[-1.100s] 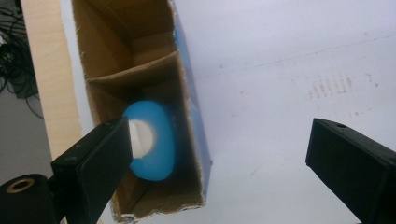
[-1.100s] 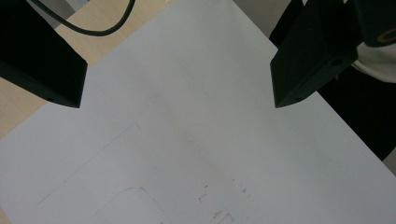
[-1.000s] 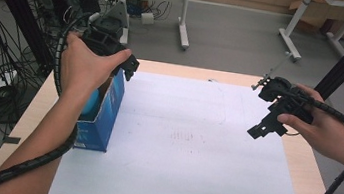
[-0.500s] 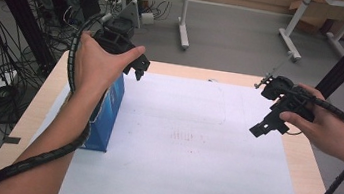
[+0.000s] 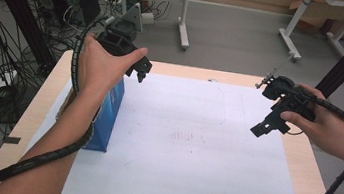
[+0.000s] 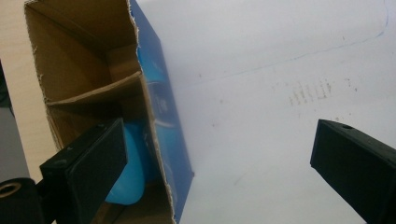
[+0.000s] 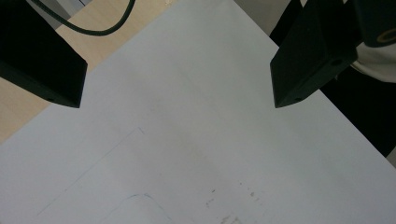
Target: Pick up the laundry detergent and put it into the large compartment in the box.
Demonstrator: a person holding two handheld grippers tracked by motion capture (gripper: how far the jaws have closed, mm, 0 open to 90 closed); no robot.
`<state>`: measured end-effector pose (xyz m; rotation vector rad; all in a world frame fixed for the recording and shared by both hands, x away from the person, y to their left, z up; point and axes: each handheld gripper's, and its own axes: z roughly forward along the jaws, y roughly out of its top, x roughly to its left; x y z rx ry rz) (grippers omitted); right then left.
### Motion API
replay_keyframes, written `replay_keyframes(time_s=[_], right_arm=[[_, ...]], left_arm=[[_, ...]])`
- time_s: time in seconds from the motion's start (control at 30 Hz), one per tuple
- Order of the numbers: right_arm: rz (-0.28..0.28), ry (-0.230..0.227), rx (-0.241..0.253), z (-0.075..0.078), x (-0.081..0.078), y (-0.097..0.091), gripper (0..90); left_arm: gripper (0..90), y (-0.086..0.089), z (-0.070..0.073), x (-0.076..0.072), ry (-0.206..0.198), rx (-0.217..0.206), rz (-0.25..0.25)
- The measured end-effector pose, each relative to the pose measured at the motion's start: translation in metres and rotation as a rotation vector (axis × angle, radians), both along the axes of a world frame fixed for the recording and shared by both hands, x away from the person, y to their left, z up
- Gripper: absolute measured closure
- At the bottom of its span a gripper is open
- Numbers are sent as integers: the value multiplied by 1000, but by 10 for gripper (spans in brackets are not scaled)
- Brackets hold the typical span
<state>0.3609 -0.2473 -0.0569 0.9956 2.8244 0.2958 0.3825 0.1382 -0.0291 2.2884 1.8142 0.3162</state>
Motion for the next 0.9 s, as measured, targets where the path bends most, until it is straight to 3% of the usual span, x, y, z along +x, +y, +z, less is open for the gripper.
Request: replay_keyframes(time_s=[0.23, 0.9], right_arm=[[6, 1, -2, 0, 1, 2, 38], [14, -7, -9, 1, -2, 10, 37]], left_arm=[[43, 0, -4, 1, 10, 4, 0], [43, 11, -5, -10, -18, -8, 15]])
